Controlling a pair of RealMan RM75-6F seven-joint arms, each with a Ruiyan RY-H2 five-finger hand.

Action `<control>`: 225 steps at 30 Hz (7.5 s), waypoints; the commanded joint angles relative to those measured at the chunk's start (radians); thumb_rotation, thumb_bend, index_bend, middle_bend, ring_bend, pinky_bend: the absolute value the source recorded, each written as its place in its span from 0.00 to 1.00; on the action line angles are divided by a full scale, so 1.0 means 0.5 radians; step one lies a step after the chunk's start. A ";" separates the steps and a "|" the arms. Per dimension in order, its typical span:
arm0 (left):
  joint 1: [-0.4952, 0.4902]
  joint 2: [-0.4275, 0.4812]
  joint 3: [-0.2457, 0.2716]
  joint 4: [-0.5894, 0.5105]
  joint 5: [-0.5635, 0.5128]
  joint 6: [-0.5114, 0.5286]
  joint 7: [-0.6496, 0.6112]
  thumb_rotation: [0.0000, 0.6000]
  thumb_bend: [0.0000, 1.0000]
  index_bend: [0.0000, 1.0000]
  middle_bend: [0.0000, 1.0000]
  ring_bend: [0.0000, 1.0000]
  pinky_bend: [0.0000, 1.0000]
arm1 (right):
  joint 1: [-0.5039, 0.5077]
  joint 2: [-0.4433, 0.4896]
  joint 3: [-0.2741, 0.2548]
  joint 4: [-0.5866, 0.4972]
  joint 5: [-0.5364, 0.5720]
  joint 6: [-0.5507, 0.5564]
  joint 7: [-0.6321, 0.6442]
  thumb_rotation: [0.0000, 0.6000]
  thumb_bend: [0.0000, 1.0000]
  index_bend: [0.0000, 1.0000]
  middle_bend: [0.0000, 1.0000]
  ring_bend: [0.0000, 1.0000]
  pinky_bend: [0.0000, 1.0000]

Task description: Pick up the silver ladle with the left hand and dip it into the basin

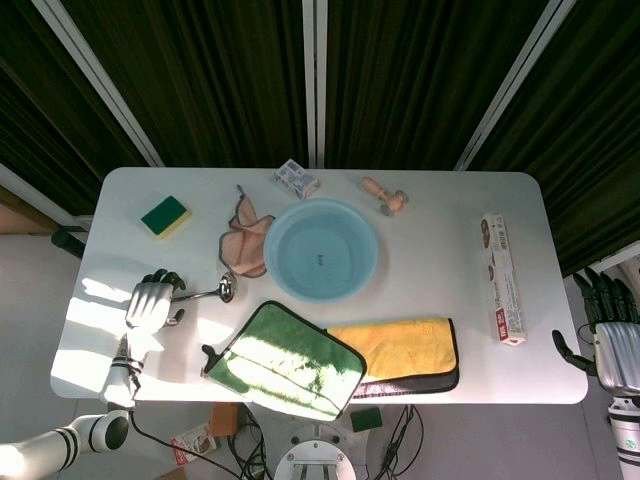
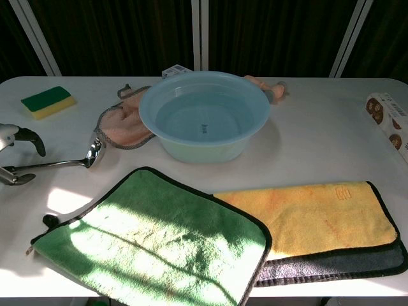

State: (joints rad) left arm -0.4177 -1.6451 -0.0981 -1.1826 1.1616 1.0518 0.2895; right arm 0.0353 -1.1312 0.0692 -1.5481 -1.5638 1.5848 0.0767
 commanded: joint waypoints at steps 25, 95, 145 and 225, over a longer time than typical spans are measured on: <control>-0.033 -0.083 -0.060 0.117 -0.115 -0.082 0.051 1.00 0.29 0.45 0.25 0.13 0.23 | 0.007 -0.004 0.005 0.005 0.021 -0.025 0.008 1.00 0.32 0.00 0.00 0.00 0.00; -0.020 -0.066 -0.030 0.237 0.274 0.073 -0.676 1.00 0.53 0.72 0.53 0.40 0.47 | 0.017 -0.010 0.010 0.039 0.034 -0.045 0.018 1.00 0.32 0.00 0.00 0.00 0.00; -0.582 0.428 -0.418 -0.671 0.042 -0.189 -0.184 1.00 0.53 0.72 0.60 0.61 0.88 | -0.006 0.013 0.026 0.053 0.029 0.020 0.094 1.00 0.32 0.00 0.00 0.00 0.00; -1.347 0.277 -0.403 -0.579 -1.270 -0.452 0.844 1.00 0.54 0.72 0.61 0.65 0.91 | 0.000 0.040 0.047 0.109 0.071 -0.010 0.194 1.00 0.35 0.00 0.00 0.00 0.00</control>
State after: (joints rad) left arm -1.0789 -1.5185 -0.3061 -1.4607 0.5415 0.8233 0.7002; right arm 0.0353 -1.1114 0.0929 -1.4938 -1.5285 1.5796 0.1739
